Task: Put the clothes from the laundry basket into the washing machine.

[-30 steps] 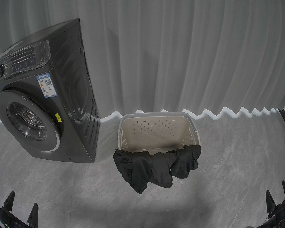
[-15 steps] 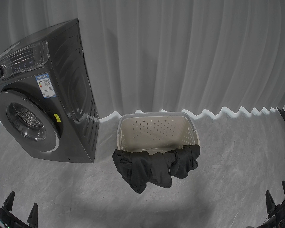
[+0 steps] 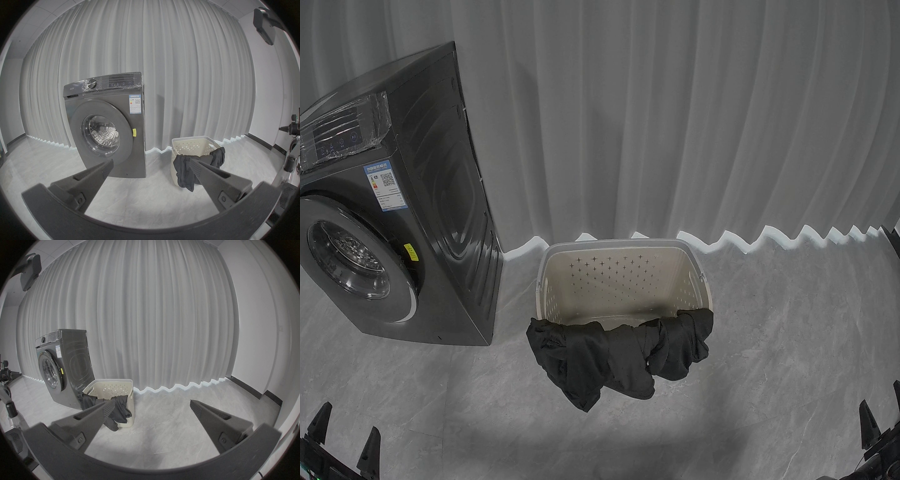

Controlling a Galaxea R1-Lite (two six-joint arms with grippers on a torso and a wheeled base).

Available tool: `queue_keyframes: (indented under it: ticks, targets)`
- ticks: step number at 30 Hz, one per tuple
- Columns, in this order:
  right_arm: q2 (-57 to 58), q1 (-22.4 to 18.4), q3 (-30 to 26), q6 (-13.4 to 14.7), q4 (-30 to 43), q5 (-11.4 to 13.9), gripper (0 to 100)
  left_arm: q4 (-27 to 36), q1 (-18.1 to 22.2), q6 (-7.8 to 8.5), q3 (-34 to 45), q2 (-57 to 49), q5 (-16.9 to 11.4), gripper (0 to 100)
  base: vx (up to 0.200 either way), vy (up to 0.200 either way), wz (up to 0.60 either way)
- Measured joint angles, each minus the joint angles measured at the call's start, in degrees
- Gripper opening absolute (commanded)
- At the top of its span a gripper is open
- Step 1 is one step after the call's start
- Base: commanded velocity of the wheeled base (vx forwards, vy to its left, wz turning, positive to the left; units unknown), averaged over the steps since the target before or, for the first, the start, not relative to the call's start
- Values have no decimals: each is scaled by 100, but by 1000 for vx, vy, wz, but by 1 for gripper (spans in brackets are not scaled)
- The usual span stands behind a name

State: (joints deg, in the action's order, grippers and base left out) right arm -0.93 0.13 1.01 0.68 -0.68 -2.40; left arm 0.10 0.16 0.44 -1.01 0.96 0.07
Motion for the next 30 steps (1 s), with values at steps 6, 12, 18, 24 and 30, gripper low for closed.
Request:
queue_keyframes:
  ticks: [6, 12, 18, 24, 30]
  targets:
    - [0, 2, 0, 2, 2, 2, 100, 0, 0, 0, 0, 0, 0, 100, 0, -100, 0]
    - [0, 0, 0, 0, 0, 2, 100, 1, -2, 0, 0, 0, 2, 100, 0, 0, 0]
    - [0, 2, 0, 0, 0, 0, 100, -2, 0, 0, 0, 0, 0, 100, 0, 0, 0]
    - [0, 2, 0, 2, 0, 2, 100, 0, 0, 0, 0, 0, 0, 100, 0, -100, 0]
    - [0, 0, 0, 2, 0, 0, 100, 0, -2, 0, 0, 0, 2, 100, 0, -133, 0]
